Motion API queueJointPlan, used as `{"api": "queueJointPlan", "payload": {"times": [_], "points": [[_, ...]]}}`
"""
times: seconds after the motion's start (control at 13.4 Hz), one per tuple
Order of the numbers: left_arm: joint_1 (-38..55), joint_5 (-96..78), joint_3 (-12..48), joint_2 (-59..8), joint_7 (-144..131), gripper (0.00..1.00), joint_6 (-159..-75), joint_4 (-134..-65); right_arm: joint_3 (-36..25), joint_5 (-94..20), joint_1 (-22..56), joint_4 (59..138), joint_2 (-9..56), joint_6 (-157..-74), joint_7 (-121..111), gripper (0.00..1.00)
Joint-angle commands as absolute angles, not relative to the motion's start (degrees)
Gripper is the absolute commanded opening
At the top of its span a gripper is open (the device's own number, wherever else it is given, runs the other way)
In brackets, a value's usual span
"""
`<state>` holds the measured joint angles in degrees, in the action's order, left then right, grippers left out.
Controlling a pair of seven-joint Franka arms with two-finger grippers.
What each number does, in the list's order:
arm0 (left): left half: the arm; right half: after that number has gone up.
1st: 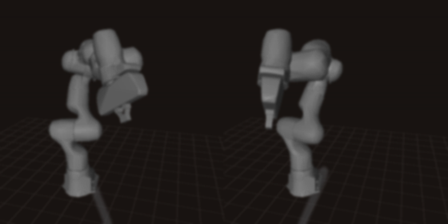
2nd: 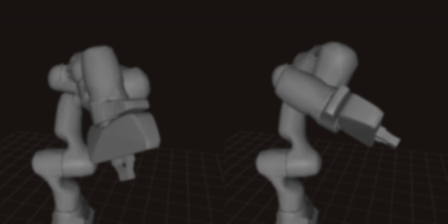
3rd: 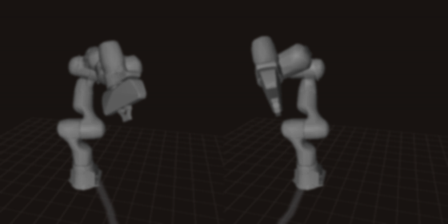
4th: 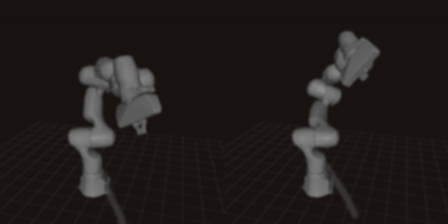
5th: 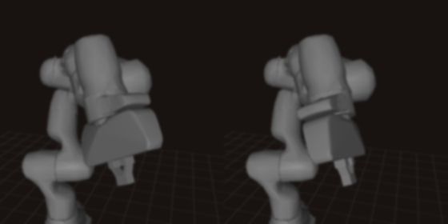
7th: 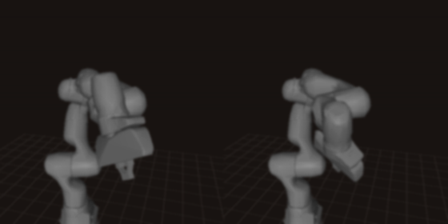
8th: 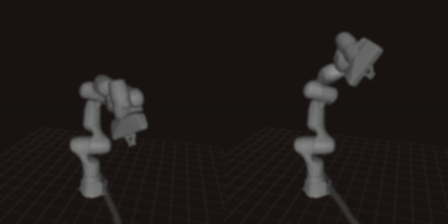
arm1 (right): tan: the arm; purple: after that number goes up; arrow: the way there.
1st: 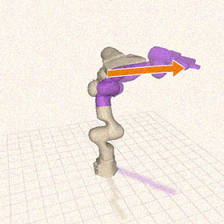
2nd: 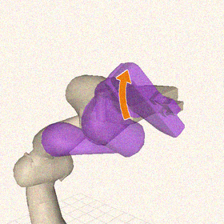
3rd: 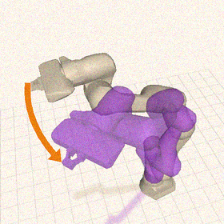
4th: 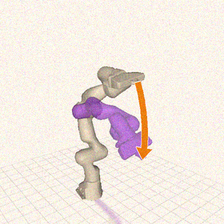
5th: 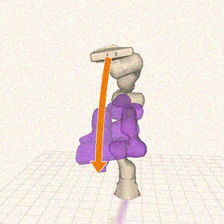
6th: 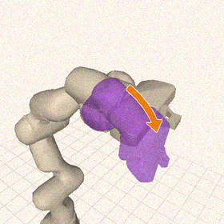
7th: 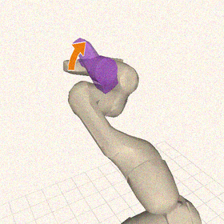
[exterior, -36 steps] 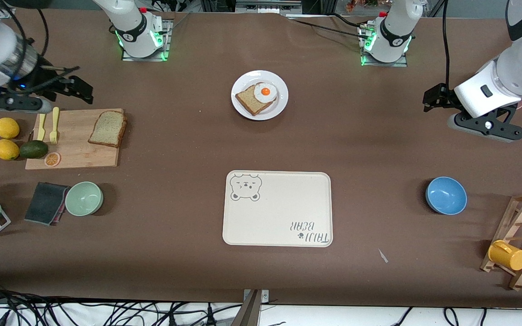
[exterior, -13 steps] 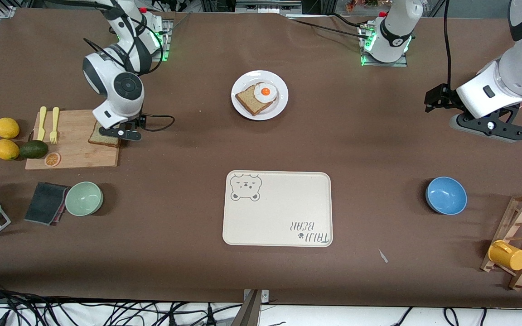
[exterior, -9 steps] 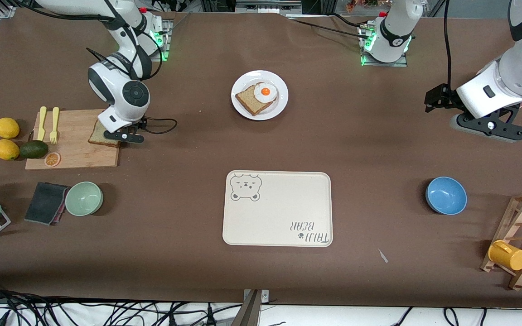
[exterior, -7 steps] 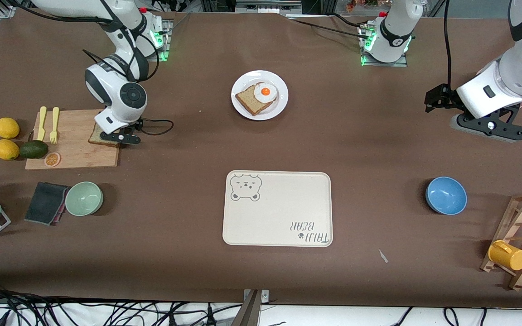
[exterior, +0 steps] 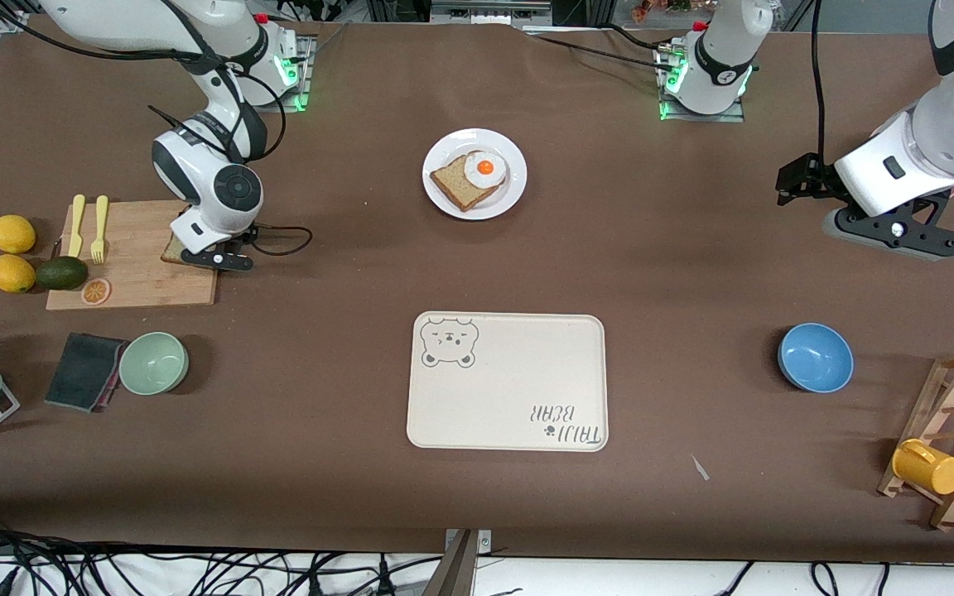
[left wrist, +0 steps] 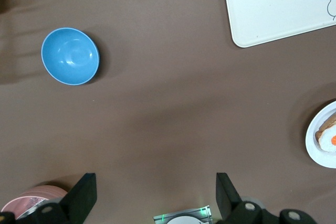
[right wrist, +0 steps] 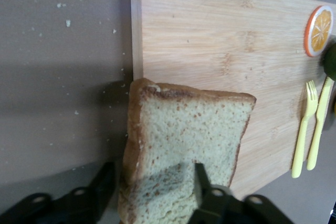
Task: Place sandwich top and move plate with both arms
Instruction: 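Lower the right gripper and grasp the bread slice by its edge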
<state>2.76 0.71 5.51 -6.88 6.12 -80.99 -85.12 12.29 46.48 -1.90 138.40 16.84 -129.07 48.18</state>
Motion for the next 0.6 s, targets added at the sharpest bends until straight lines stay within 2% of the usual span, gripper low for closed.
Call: {"api": "queueJointPlan", "payload": {"times": [0.0, 0.07, 0.52], "points": [[2.11, -1.23, 5.54, -6.24, 6.68, 1.00, -80.33, -84.90, 12.48, 47.73, -1.93, 137.29, 16.96, -128.76, 49.22, 0.24], [2.11, -1.23, 5.54, -6.24, 6.77, 1.00, -80.33, -84.82, 12.48, 47.55, -1.93, 137.29, 16.96, -128.76, 49.39, 0.02], [0.71, -1.23, 5.54, -6.33, 7.03, 1.00, -80.24, -84.99, 15.10, 46.67, -1.93, 136.14, 13.89, -126.91, 47.90, 0.00]]}}
